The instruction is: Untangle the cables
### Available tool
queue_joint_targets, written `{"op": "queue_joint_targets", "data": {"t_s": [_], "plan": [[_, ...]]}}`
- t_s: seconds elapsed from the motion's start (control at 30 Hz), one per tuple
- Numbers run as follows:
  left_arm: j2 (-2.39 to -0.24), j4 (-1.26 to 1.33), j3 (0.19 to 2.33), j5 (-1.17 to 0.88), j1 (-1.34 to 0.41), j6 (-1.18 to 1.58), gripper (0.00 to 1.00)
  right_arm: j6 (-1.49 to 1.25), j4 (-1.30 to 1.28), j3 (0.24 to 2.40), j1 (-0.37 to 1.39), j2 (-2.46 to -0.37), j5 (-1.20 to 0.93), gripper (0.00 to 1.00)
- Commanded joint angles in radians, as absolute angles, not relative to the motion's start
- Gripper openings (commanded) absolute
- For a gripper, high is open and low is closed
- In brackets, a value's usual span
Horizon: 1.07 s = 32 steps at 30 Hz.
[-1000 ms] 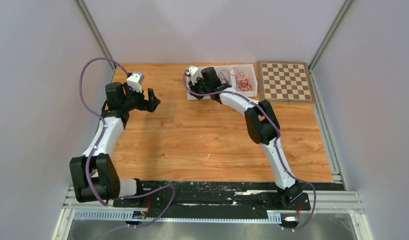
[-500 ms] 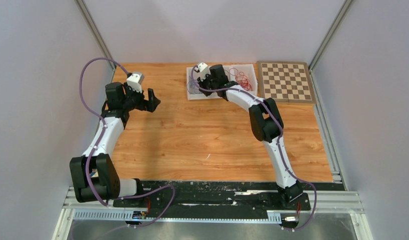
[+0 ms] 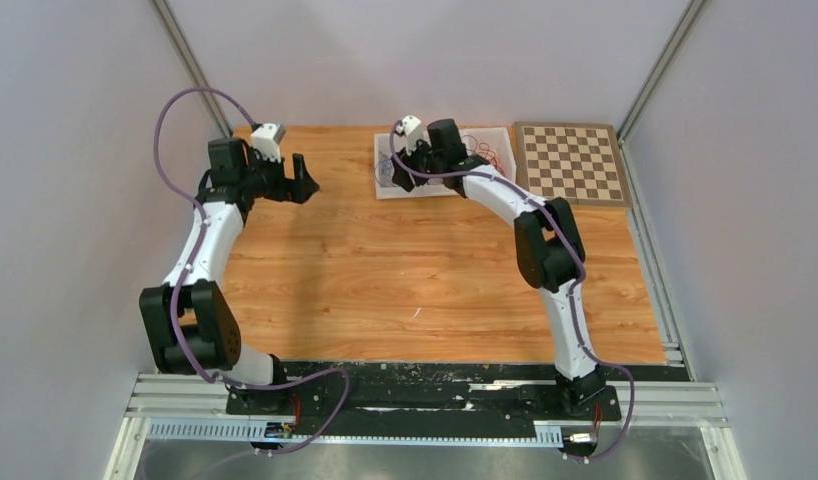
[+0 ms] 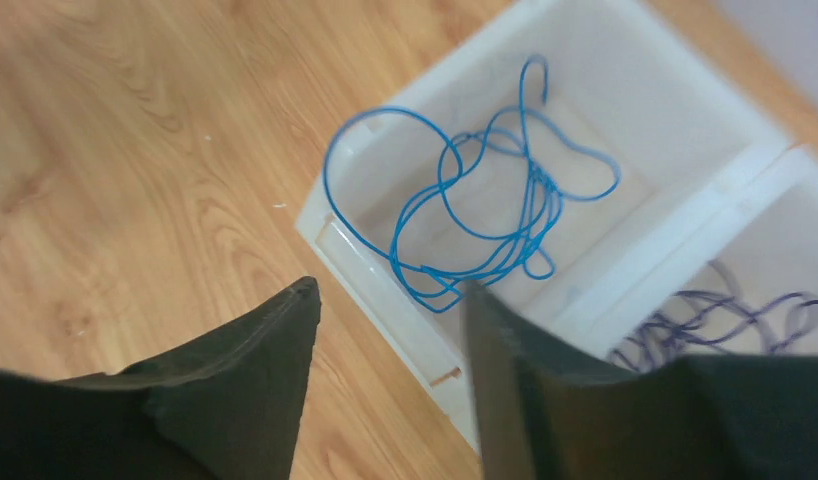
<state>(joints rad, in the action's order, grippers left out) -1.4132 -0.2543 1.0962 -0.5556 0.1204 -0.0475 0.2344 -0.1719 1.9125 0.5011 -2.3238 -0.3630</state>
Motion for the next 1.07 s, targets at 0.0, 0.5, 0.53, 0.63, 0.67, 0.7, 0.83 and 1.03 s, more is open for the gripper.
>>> {"op": "queue_joint_targets", "data": {"t_s": [0.0,0.5,0.53,0.63,0.67,0.7,0.83,1.03], "plan": [[-1.544,-0.504,1.357,-0.560,0.130,-0.007,1.00,0.214,-0.118,1.877,0.452,-2.070,-0.432,0.69],[-1.714,-0.954,1.690,-0.231,0.045,-0.097,1.00,0.121,-0.177,1.161,0.076,-1.457,-0.471,1.00],[-1.712,-0.957,1.682,-0.206,0.024,-0.104,1.00,0.127,-0.177,1.107,0.058,-1.423,-0.469,1.00],[-1.700,-0.943,1.618,-0.169,-0.039,-0.103,1.00,0.156,-0.183,0.961,0.027,-1.332,-0.461,1.00],[-1.698,-0.929,1.603,-0.165,-0.052,-0.095,1.00,0.166,-0.188,0.928,0.024,-1.312,-0.455,1.00],[-1.699,-0.923,1.571,-0.162,-0.075,-0.089,1.00,0.170,-0.192,0.896,0.022,-1.293,-0.453,1.00],[-1.718,-0.885,1.513,-0.184,-0.124,-0.047,1.00,0.178,-0.219,0.819,0.020,-1.246,-0.456,1.00],[-1.766,-0.861,1.534,-0.241,-0.140,-0.009,1.00,0.195,-0.249,0.792,0.020,-1.232,-0.413,1.00]]}}
